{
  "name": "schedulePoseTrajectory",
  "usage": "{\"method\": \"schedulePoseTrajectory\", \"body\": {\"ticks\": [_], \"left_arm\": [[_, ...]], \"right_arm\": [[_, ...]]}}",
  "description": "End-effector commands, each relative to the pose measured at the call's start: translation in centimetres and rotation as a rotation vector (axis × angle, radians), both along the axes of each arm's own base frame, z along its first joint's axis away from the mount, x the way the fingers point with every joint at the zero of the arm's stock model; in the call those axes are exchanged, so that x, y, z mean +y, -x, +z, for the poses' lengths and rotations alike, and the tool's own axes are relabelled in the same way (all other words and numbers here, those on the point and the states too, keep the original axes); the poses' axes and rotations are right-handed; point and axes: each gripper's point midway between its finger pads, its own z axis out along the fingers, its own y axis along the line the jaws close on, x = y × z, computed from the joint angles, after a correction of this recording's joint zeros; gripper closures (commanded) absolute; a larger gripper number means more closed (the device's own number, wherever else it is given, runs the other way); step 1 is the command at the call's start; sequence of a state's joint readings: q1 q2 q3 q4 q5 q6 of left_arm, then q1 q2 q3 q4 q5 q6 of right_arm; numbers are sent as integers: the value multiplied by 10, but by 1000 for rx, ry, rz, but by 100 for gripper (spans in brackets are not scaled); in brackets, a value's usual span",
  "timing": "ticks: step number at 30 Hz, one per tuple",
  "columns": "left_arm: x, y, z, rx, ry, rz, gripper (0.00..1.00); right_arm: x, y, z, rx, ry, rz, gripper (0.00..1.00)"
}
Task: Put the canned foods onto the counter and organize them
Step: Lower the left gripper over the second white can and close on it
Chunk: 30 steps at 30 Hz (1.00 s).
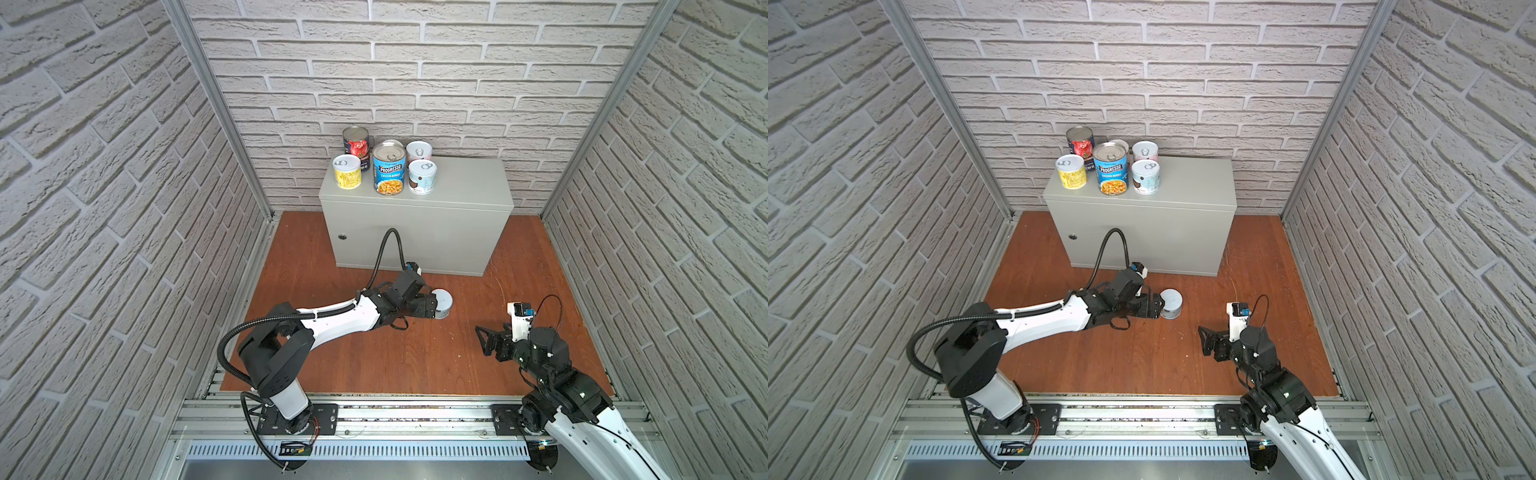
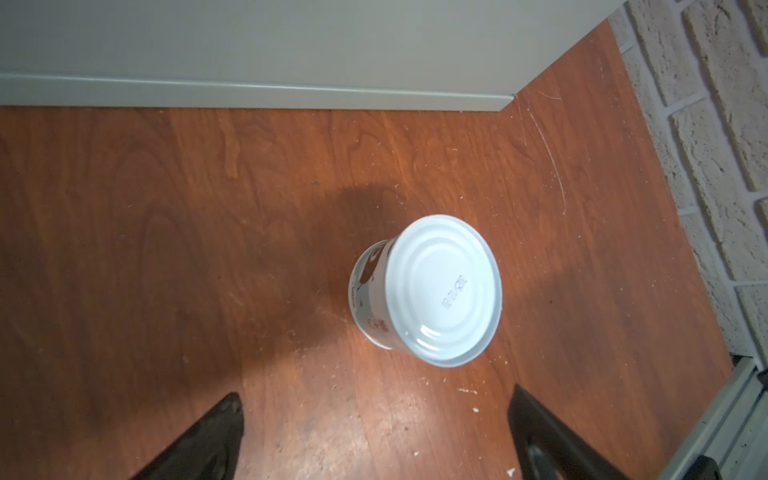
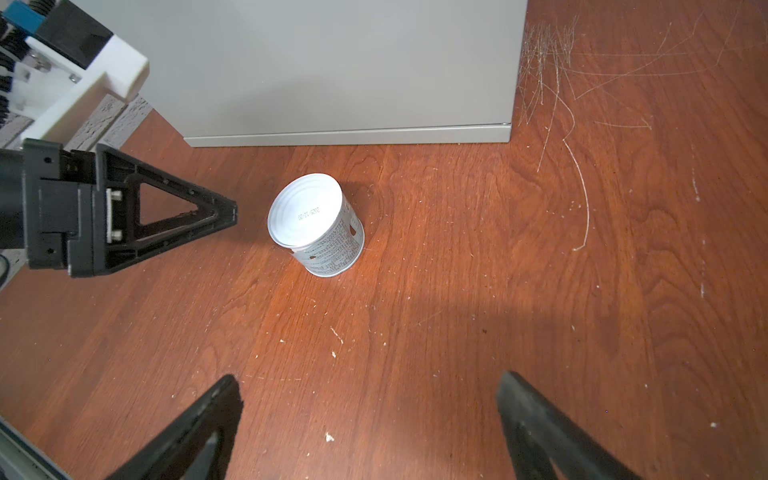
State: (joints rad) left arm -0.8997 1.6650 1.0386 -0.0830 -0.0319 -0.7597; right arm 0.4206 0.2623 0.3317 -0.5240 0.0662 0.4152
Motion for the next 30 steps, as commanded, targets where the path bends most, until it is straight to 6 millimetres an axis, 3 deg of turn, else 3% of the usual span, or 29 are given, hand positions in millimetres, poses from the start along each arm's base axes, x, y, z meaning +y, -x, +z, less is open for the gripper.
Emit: {"method": "schedulePoseTrajectory", "body": {"ticks": [1, 6, 10, 19, 30], "left_arm": [[-26, -3, 14, -32, 62, -53, 2], [-51, -2, 10, -13, 72, -103, 2], [-58, -2, -1, 15, 20, -106, 2], [-55, -11, -10, -31, -182, -100, 2], [-63, -18, -33, -26, -262, -125, 2]], "right_arm": [[-2, -5, 0, -5, -5, -27, 3], [-3, -7, -3, 0, -1, -34, 3], [-2, -6, -4, 3, 0, -28, 3], [-5, -5, -4, -6, -4, -43, 3], [-9, -5, -4, -19, -4, -63, 3]]}}
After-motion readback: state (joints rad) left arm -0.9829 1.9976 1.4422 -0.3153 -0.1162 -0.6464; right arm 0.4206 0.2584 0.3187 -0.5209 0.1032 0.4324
